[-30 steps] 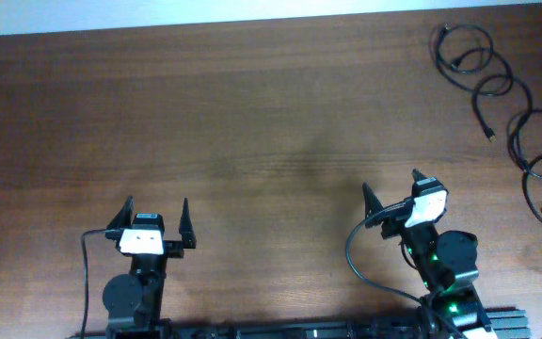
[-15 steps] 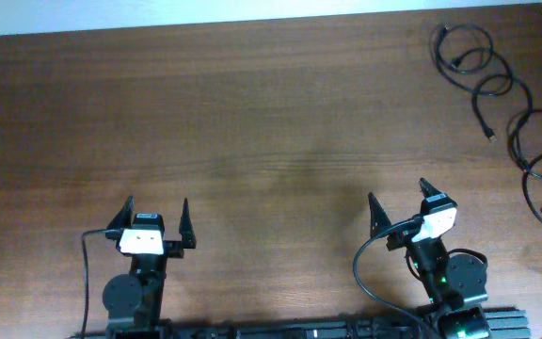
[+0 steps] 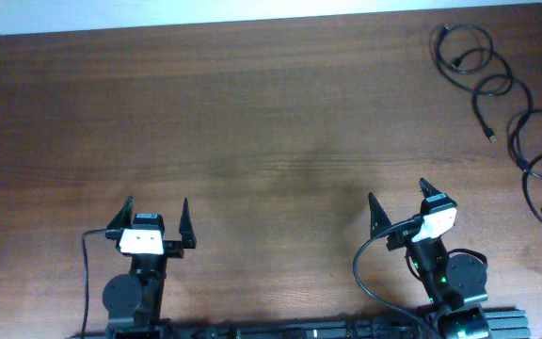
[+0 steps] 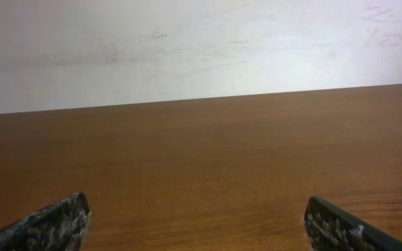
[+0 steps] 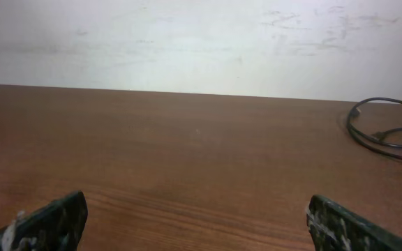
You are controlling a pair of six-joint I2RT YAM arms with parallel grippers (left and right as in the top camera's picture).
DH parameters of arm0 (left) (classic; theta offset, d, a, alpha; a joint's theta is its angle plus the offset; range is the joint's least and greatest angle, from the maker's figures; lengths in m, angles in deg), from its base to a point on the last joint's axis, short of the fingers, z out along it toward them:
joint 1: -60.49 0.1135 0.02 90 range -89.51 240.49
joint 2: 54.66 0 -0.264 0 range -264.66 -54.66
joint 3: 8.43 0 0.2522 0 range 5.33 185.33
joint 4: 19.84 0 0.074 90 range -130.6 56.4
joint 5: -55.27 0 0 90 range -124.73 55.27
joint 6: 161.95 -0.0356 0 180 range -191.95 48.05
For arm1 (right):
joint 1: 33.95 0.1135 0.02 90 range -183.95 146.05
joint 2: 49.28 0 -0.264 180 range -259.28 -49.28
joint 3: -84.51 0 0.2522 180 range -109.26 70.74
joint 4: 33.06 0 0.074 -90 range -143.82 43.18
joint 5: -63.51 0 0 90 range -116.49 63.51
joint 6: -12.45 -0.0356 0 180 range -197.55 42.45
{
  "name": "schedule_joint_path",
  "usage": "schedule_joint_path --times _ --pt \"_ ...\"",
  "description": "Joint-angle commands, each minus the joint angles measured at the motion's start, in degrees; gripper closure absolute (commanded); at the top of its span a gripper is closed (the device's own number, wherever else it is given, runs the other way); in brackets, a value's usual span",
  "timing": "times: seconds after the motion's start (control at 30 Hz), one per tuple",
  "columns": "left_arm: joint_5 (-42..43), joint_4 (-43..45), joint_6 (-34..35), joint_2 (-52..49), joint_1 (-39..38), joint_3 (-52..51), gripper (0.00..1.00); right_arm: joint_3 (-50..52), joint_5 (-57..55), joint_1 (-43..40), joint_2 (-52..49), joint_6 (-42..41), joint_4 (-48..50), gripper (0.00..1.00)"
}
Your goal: Untangle cables
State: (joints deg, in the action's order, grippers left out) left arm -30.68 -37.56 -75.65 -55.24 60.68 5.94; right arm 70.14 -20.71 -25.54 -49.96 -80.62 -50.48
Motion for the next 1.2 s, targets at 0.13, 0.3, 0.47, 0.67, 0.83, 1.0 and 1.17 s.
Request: schedule_joint_path --times 0.13,0.3,0.47,0.67,0.83,1.0,1.17 --pt "-0.39 -0.44 -0.92 0.28 0.37 -0.13 0.01 0.26 -1.05 0.22 0.5 -0.35 -0.46 0.01" --pt "-0.39 -0.44 -0.92 0.28 0.37 -0.13 0.01 0.28 -2.01 0.22 0.5 -0.35 -0.48 0.01" --pt "-0.39 -0.44 -0.92 0.28 0.37 -0.11 0.01 0.28 -2.03 0.22 0.5 -0.31 -0.48 0.01" --pt "-0.39 -0.44 -0.92 0.28 0.37 -0.13 0.01 0.28 -3.08 0.22 0.5 -0.33 -0.63 0.01" --pt "-0.39 -0.46 -0.92 0.28 0.37 -0.13 0.01 0.28 -3.06 0.22 0.5 -0.33 -0.63 0.01" --pt "-0.39 -0.46 -0.92 0.28 0.37 -0.13 0.01 0.28 -3.06 0.11 0.5 -0.33 -0.63 0.01" --pt "-0.39 -0.46 -0.92 0.28 0.37 -0.11 0.02 0.26 -3.06 0.09 0.5 -0.33 -0.63 0.01"
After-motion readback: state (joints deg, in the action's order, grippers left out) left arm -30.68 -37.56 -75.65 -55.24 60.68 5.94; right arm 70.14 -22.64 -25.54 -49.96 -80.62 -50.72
